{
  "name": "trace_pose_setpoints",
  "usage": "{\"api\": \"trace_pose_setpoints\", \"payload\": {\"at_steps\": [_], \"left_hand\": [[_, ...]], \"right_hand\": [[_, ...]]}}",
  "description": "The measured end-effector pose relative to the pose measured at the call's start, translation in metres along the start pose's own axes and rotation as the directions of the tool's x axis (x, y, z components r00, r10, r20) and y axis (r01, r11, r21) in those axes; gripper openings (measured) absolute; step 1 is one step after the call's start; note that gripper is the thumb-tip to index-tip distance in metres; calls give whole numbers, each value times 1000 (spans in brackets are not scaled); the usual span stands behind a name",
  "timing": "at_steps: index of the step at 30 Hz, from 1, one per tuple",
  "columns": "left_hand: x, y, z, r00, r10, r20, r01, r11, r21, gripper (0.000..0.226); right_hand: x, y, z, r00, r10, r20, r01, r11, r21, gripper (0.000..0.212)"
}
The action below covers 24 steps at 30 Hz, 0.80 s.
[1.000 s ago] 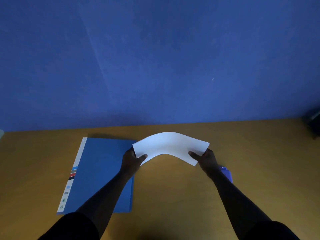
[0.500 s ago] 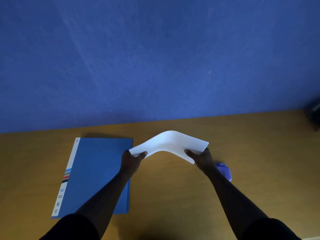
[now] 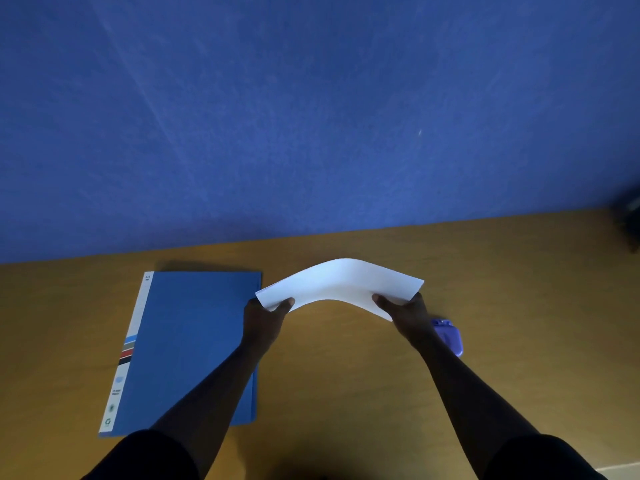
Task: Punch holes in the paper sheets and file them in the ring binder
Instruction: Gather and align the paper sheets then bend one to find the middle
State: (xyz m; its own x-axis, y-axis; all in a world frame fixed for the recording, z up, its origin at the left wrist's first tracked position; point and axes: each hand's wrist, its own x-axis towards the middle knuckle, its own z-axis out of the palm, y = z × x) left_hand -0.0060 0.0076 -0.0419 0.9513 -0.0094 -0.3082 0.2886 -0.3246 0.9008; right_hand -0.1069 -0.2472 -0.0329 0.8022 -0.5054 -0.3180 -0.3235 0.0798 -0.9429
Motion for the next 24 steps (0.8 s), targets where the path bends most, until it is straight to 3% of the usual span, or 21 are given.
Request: {"api": "trace_pose_setpoints", "payload": {"at_steps": [8, 12, 15, 17, 20, 24], "left_hand": [[4, -8, 1, 999, -19, 37, 18, 1000, 9, 44], [11, -3, -2, 999, -26, 33, 24, 999, 41, 28], [21, 8, -13, 993, -55, 106, 46, 995, 89, 19], [24, 17, -23, 978, -87, 188, 72, 994, 84, 18], [25, 25, -37, 944, -151, 293, 156, 988, 8, 23], [13, 30, -51, 906, -199, 373, 265, 955, -135, 31]], "right_hand": [[4, 12, 2, 1000, 9, 0, -9, 1000, -16, 37], [10, 7, 2, 1000, 2, -24, -3, 997, -77, 27], [16, -2, -3, 1000, 16, 21, -13, 991, -134, 17], [18, -7, -7, 995, 33, 94, -18, 986, -164, 25], [16, -13, -9, 986, 77, 151, -54, 987, -150, 34], [5, -21, -6, 984, 91, 154, -82, 995, -65, 30]]}}
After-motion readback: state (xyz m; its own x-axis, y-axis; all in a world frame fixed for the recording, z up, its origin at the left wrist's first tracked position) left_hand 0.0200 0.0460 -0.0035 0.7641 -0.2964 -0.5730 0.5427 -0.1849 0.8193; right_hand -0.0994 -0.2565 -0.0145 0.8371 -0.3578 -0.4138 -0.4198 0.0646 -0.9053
